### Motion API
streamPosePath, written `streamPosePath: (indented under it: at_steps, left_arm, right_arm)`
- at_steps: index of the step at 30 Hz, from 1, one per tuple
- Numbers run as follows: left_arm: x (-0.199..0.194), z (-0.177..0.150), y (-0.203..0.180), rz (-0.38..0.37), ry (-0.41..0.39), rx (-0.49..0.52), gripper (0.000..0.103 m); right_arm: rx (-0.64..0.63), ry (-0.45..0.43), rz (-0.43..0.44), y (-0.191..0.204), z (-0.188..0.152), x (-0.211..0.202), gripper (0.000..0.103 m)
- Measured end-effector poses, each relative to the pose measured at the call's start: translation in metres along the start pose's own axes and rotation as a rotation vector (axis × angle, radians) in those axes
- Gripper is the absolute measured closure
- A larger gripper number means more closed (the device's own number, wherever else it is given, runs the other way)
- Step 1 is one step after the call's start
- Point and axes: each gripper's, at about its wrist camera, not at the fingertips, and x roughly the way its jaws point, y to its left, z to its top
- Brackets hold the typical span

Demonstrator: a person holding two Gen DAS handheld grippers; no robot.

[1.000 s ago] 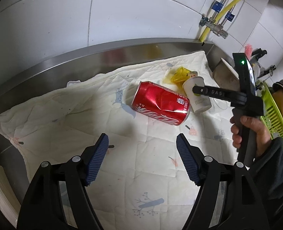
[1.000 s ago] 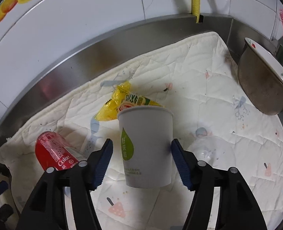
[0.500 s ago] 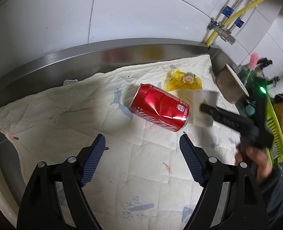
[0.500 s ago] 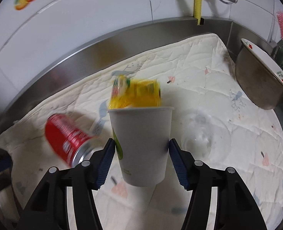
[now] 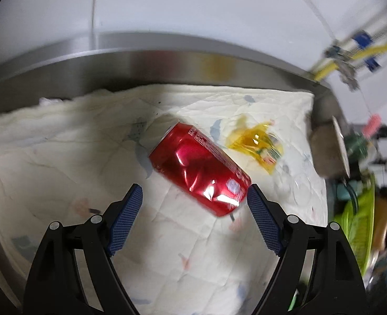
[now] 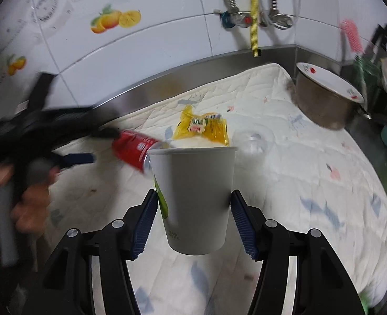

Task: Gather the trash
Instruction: 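Grasp the white paper cup with the right tool while the left grasps the red can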

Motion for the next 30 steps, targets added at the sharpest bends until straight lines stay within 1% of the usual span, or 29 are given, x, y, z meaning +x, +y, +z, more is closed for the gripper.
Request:
streamPosePath:
  at_steps: [3, 6, 7, 10, 15, 17, 19, 22, 26, 30]
  left_arm:
    - [0.019, 0.004, -0.001, 0.022, 0.04, -0.074, 0.022]
    - [0.034, 0.005, -0.001, 0.043, 0.064, -0.139, 0.022]
    - [0.038, 0.006, 0.0, 0.036, 0.068, -0.162, 0.022]
    - [0.042, 0.007, -0.004, 0.036, 0.059, -0.201, 0.022]
    - [0.049, 0.012, -0.008, 0.032, 0.069, -0.249, 0.022]
    - [0.051, 0.017, -0.01, 0.046, 0.067, -0.232, 0.022]
    - [0.053, 0.018, -0.01, 0.055, 0.065, -0.24, 0.023]
    - [0.061, 0.02, -0.009, 0.038, 0.082, -0.272, 0.023]
    - [0.066, 0.022, -0.01, 0.035, 0.08, -0.278, 0.022]
    - [0.07, 0.021, -0.01, 0.008, 0.09, -0.284, 0.023]
  right_arm:
    - [0.026, -0.009, 0.019, -0.003, -0.02, -0.015, 0.047]
    - [0.05, -0.011, 0.032, -0.008, -0.034, -0.024, 0.047]
    - [0.053, -0.011, 0.034, -0.009, -0.036, -0.026, 0.047]
    - [0.066, -0.011, 0.036, -0.012, -0.046, -0.031, 0.047]
    - [0.08, -0.005, 0.02, -0.019, -0.053, -0.034, 0.047]
    - [0.083, -0.005, 0.017, -0.022, -0.055, -0.037, 0.047]
    - [0.091, -0.007, 0.012, -0.025, -0.056, -0.038, 0.047]
    - [0.098, -0.011, 0.006, -0.027, -0.058, -0.041, 0.047]
    - [0.108, -0.006, -0.005, -0.028, -0.065, -0.044, 0.047]
    - [0.13, -0.001, -0.011, -0.03, -0.074, -0.049, 0.047]
